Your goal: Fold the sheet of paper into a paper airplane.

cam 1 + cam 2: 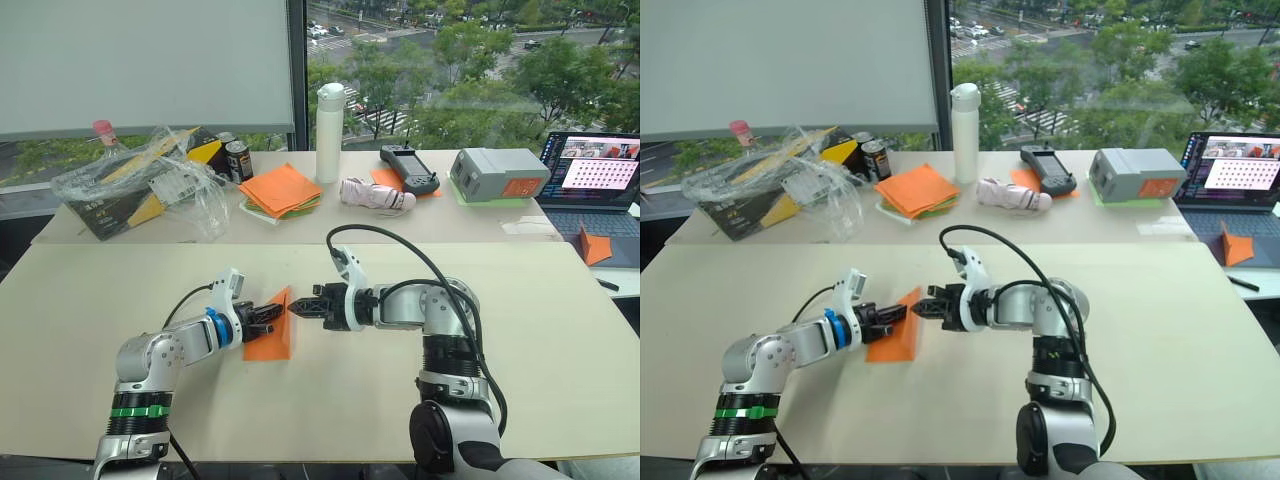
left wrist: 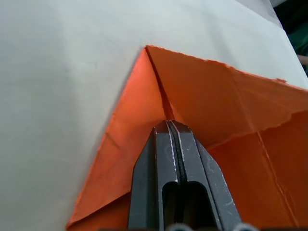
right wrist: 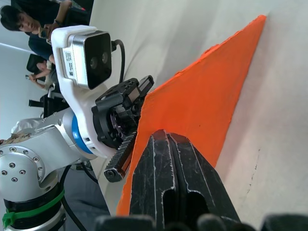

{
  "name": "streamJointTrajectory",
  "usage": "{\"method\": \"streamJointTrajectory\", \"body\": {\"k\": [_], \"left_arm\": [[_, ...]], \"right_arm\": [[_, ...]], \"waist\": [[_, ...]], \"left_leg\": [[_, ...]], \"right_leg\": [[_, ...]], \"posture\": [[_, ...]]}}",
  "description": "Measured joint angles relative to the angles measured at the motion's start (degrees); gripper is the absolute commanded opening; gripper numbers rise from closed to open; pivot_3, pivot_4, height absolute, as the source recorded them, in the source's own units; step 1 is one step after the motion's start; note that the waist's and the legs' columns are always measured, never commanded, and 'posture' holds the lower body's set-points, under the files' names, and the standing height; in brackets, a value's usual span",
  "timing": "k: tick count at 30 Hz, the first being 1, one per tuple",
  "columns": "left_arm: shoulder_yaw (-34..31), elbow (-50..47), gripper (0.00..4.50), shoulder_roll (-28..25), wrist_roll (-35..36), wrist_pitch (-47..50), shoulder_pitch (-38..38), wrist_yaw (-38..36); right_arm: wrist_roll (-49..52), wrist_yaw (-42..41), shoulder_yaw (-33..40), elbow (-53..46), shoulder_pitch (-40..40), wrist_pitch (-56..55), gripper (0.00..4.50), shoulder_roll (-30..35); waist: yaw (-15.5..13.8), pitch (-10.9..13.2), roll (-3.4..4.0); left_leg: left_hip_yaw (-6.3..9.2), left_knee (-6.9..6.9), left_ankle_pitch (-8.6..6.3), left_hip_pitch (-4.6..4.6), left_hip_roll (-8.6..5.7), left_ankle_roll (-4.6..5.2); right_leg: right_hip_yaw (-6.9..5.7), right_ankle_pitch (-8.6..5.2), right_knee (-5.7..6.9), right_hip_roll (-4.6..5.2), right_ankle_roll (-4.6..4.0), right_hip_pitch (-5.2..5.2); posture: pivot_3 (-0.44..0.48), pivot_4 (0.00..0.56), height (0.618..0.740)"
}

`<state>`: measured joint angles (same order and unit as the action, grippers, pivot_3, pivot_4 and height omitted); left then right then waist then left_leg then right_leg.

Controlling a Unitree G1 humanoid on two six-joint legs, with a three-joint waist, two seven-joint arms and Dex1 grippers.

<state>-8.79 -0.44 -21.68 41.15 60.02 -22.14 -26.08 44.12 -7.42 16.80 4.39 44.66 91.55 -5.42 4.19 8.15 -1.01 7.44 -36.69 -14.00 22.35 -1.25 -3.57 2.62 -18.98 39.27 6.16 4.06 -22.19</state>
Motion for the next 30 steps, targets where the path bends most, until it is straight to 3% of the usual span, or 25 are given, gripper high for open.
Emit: {"method": "streamJointTrajectory", "body": {"k": [30], "left_arm": [[-4.7, -6.5, 0.0, -2.3, 0.7, 0.2, 7.9, -0.8]], "right_arm": [[-0.8, -4.6, -13.5, 7.6, 0.0, -11.7, 0.03, 0.0]], "waist": [[1.3, 0.0, -0.01]], "left_leg": [[0.05, -0.04, -0.05, -0.06, 0.01, 0.08]], "right_leg": [[-0.02, 0.0, 0.02, -0.01, 0.0, 0.01]], "posture": [[0.0, 0.15, 0.74]]}}
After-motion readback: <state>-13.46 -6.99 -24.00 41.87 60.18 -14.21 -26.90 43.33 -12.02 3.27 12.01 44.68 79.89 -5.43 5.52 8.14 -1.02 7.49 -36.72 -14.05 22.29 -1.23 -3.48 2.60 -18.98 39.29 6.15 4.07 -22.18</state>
